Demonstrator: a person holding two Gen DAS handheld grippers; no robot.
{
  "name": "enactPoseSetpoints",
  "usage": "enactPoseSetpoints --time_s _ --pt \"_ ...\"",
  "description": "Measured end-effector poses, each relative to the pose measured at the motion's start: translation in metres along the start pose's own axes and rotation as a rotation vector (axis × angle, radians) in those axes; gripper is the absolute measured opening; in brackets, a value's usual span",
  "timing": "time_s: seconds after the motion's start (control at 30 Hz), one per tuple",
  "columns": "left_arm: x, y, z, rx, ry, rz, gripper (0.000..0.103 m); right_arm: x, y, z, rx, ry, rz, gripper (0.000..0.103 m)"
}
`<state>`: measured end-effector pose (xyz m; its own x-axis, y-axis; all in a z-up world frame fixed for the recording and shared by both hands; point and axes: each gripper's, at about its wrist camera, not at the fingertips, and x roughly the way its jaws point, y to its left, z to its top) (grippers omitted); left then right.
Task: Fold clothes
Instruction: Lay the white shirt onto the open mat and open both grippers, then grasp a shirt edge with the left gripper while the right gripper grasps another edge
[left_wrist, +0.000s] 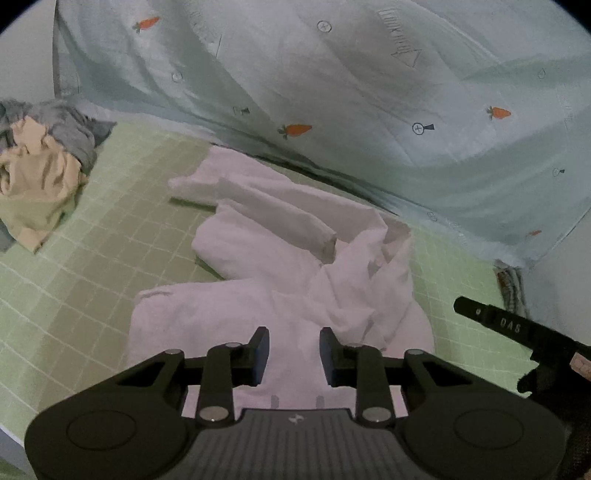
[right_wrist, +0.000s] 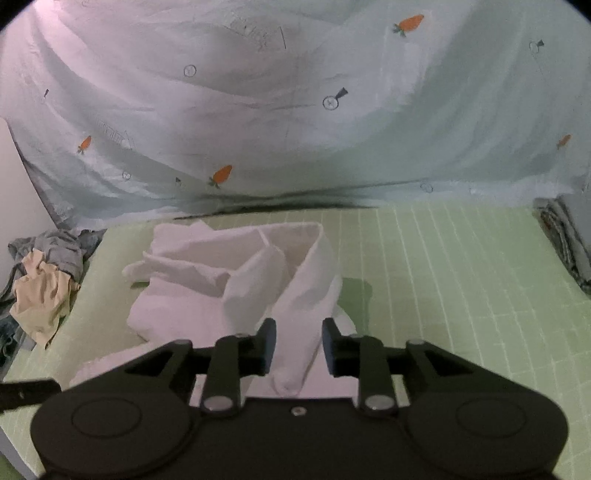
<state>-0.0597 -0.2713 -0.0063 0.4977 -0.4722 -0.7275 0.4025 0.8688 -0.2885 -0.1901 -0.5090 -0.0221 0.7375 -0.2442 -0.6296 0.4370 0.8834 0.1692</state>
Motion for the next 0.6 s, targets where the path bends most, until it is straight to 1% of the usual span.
enactPoseSetpoints --time_s 0.07,0.17,0.23,0.37,0.4,0.47,0.57,0.6 --pt "-0.009 -0.004 -0.005 0.006 -0.001 0.028 0.033 -0.003 -0.001 -0.003 0.0 0.003 0.009 0.036" --pt "-0.011 0.002 -0.005 -0.026 0.013 0.06 0.035 -0.002 -0.001 -0.005 -0.004 0.011 0.019 0.037" --pt "-0.008 0.011 -0.003 -0.045 0.021 0.075 0.042 0.002 0.001 -0.003 -0.006 0.016 0.017 0.04" --pt "0.003 0.031 0.004 -0.041 0.028 0.122 0.05 0.012 0.005 0.001 -0.006 0.022 0.005 0.046" --pt "0.007 0.037 0.007 -0.042 0.031 0.136 0.053 0.016 0.007 0.002 -0.008 0.026 -0.002 0.048" --pt "0.022 0.052 0.014 -0.063 0.057 0.147 0.057 0.024 0.01 0.005 -0.017 0.034 -0.022 0.056" --pt "0.045 0.073 0.024 -0.095 0.099 0.161 0.062 0.042 0.015 0.012 -0.048 0.037 -0.06 0.091" --pt "0.053 0.08 0.028 -0.106 0.113 0.166 0.066 0.05 0.016 0.016 -0.057 0.034 -0.072 0.095"
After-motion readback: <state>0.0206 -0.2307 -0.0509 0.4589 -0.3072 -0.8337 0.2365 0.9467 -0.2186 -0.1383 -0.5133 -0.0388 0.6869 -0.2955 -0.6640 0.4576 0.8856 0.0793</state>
